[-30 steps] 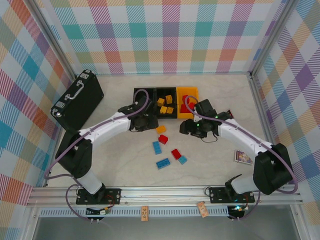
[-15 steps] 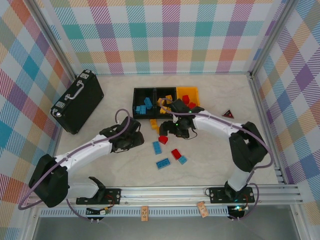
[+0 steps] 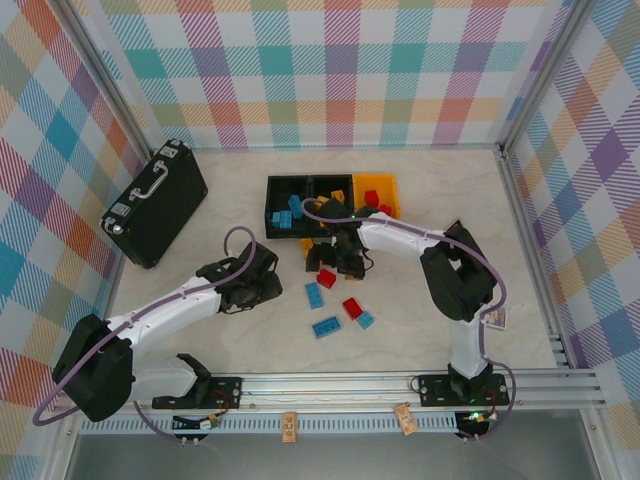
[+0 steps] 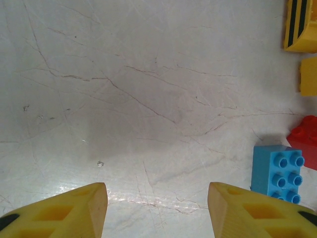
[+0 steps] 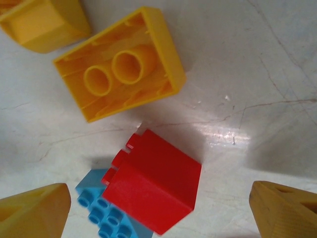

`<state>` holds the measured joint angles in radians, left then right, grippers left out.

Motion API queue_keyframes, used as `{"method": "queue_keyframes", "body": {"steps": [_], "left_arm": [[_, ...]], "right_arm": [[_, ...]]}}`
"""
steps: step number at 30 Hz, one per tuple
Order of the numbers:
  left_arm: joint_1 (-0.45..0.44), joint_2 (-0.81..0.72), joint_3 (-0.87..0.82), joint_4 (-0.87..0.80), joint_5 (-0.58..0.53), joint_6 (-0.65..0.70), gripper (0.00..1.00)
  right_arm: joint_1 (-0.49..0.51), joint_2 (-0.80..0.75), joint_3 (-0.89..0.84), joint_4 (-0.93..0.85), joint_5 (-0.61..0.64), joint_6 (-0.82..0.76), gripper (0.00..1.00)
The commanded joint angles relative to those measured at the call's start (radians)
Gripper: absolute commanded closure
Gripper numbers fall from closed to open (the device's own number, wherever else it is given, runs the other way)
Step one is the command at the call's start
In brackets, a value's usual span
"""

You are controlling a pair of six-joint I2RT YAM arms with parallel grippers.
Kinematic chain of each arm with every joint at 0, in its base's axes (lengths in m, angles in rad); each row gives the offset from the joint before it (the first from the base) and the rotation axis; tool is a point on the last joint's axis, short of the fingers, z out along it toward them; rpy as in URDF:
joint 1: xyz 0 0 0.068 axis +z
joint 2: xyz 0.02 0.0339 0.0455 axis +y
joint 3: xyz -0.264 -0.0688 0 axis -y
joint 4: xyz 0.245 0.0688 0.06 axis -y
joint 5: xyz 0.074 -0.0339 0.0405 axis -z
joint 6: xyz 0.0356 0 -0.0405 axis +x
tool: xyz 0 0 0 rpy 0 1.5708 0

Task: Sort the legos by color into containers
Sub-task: Pick up the lego from the center of the table.

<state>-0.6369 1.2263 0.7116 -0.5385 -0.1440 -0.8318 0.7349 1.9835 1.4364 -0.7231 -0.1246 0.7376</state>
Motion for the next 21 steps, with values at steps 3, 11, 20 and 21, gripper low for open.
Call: {"method": "queue_keyframes", "body": {"steps": [3,11,20,21], "left_arm": [[-0.004,-0.016,-0.032,0.015,-0.012,-0.031,0.44],[-0.004,-0.021,-0.043,0.016,-0.016,-0.039,0.44],[-0.004,0.028,-0.023,0.042,0.007,-0.038,0.45],[-0.004,0.033,-0.019,0.042,0.009,-0.036,0.45]], "right_arm": [[0.010,0.055,0.045,-0.053,0.012,0.036,0.11],[0.011,0.078,0.035,-0.062,0.037,0.030,0.28],[0.011,0.037,0.005,-0.078,0.110,-0.006,0.53],[0.011,0.032,0.002,-0.081,0.117,-0.012,0.57]]}}
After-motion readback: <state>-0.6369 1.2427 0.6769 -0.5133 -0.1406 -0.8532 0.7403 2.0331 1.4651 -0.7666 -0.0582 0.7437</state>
